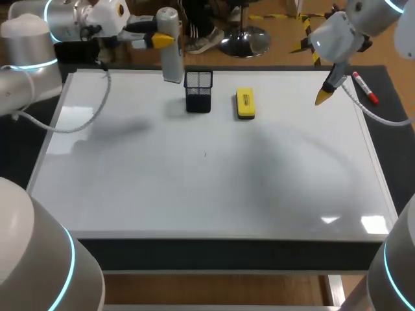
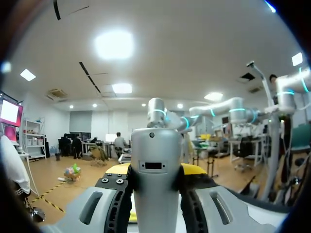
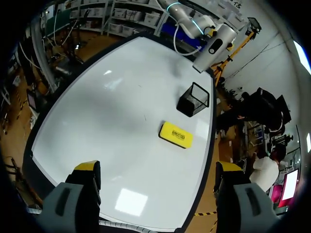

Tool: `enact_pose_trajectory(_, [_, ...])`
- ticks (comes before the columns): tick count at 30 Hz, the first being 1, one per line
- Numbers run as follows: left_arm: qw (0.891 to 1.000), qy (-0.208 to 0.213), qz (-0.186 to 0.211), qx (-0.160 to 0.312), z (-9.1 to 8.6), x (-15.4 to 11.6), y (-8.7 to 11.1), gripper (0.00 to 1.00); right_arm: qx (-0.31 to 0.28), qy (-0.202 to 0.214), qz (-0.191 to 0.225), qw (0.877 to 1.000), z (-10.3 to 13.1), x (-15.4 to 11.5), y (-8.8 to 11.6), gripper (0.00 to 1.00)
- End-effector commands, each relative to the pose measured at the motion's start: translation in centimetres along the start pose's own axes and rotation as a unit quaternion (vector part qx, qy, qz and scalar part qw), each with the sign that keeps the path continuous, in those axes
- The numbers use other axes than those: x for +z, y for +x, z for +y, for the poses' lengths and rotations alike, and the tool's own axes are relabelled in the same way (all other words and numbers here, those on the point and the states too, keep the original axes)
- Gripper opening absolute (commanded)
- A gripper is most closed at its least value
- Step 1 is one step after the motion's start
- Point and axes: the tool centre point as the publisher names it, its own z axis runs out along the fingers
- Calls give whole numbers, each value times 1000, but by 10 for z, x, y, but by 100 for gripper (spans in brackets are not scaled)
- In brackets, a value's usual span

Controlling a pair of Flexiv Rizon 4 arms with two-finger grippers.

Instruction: Pick up the inspection probe, press it on each red-marked spot on the whiteboard one by one, put down the probe, pick up the eraser, and wipe off all the red marks.

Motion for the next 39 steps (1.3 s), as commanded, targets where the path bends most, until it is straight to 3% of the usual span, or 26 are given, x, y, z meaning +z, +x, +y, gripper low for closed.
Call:
enact_pose_trajectory(1, [985,0,-172,1,1,17,-2,0,-1,1,2,1000,0,0,0,100])
enact_pose_trajectory(6, [982,2,-189,7,9,25,-14,0,-1,1,2,1000,0,0,0,100])
enact_pose_trajectory(15, [984,10,-179,5,19,34,-27,0,-1,1,2,1000,0,0,0,100])
enact_pose_trajectory(39, [993,10,-114,0,43,38,-64,0,-1,1,2,1000,0,0,0,100])
